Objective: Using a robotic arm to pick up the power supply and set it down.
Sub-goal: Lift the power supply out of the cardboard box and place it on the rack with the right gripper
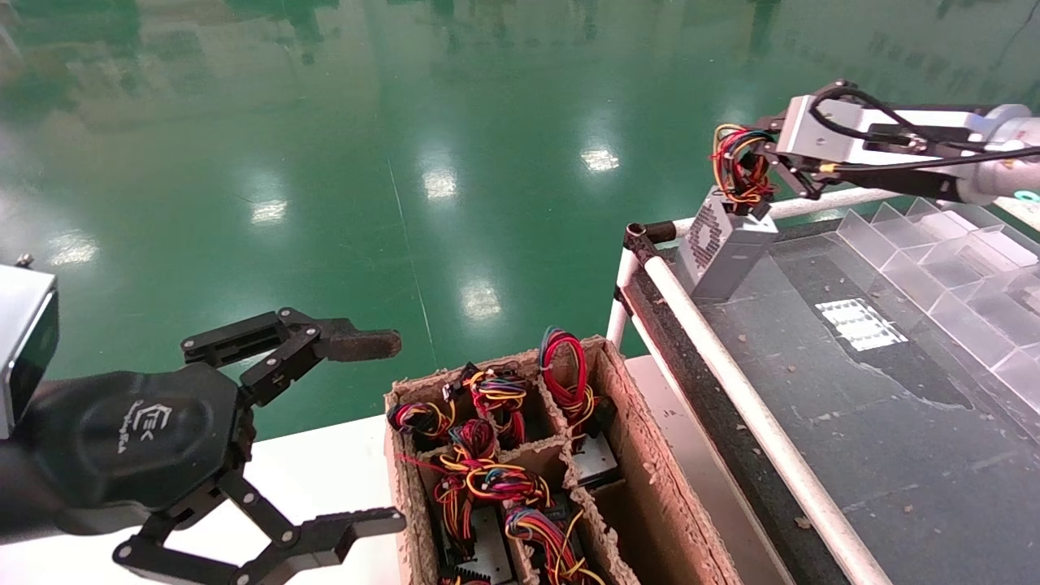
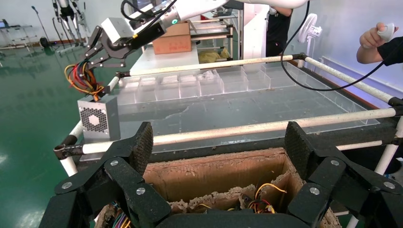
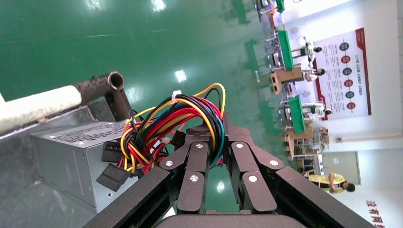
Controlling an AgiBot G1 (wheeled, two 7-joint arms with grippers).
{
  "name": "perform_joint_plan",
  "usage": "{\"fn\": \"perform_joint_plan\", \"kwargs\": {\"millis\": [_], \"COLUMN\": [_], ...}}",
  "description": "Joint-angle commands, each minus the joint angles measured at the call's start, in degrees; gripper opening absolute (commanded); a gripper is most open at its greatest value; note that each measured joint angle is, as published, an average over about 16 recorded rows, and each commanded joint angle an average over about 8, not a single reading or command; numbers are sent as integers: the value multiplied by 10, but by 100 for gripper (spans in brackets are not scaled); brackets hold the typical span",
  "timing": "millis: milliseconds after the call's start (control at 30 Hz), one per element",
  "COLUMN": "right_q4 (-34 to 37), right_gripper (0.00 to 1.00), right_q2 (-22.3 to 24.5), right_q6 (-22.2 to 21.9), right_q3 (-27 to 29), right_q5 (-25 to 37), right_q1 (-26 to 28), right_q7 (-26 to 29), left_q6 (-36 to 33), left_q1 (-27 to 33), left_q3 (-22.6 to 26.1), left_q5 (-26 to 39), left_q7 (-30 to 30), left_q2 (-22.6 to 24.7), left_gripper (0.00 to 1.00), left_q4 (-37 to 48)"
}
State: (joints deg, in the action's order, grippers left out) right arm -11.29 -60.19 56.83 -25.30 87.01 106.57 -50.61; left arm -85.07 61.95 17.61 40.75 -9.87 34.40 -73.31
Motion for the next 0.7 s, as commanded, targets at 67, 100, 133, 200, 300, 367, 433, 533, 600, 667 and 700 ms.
{"fn": "perform_joint_plan", "kwargs": {"millis": [67, 100, 133, 200, 300, 367, 433, 533, 600, 667, 700], "right_q4": [23, 29, 35, 45, 58, 65, 71, 79, 83, 87, 88], "right_gripper": [0, 0, 0, 0, 31, 56, 81, 100, 100, 100, 100], "right_q2": [-14, -19, -23, -31, -40, -44, -47, -50, -51, -52, -52], "right_q6": [-4, -6, -7, -10, -14, -16, -17, -18, -17, -17, -17], "right_q3": [1, 1, 1, 2, 1, 1, 1, -1, -2, -3, -4], "right_q5": [-2, -2, -3, -3, -3, -3, -2, 0, 2, 4, 5], "right_q1": [7, 8, 9, 11, 13, 15, 17, 19, 21, 22, 23], "right_q7": [-18, -22, -26, -34, -44, -49, -54, -60, -64, -68, -70], "left_q6": [0, 0, 0, 0, 0, 0, 0, 0, 0, 0, 0], "left_q1": [0, 0, 0, 0, 0, 0, 0, 0, 0, 0, 0], "left_q3": [0, 0, 0, 0, 0, 0, 0, 0, 0, 1, 1], "left_q5": [0, 0, 0, 0, 0, 0, 0, 0, 0, 0, 0], "left_q7": [0, 0, 0, 0, 0, 0, 0, 0, 0, 0, 0], "left_q2": [0, 0, 0, 0, 0, 0, 0, 0, 0, 0, 0], "left_gripper": [100, 100, 100, 100, 100, 100, 100, 100, 100, 100, 100], "left_q4": [0, 0, 0, 0, 0, 0, 0, 0, 0, 0, 0]}}
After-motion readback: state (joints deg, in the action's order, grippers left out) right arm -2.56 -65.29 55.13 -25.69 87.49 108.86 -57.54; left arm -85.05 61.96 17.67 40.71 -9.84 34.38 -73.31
